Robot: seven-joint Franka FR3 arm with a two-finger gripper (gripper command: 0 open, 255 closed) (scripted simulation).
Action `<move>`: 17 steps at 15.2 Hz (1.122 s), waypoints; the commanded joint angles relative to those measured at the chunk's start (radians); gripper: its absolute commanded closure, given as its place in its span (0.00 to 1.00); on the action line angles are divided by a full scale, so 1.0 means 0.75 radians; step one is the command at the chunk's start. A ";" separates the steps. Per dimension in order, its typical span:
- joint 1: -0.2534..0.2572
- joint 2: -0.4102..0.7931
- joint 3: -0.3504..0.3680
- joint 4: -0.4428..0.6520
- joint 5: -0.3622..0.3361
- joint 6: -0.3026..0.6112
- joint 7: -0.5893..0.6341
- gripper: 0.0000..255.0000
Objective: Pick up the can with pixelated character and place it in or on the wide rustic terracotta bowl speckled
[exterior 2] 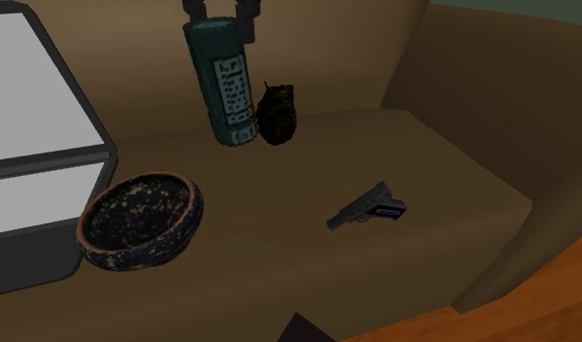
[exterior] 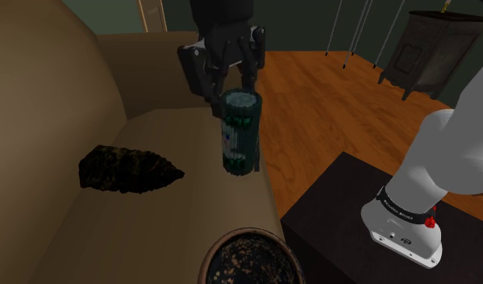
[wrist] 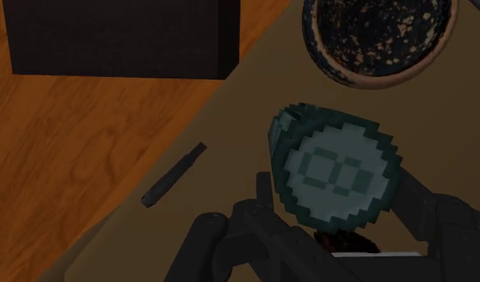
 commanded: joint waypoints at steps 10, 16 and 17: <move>0.188 0.088 0.204 0.159 -0.011 -0.062 0.401 1.00; 0.213 0.079 0.227 0.070 -0.001 0.024 0.444 1.00; 0.211 0.071 0.225 0.044 0.004 0.044 0.439 1.00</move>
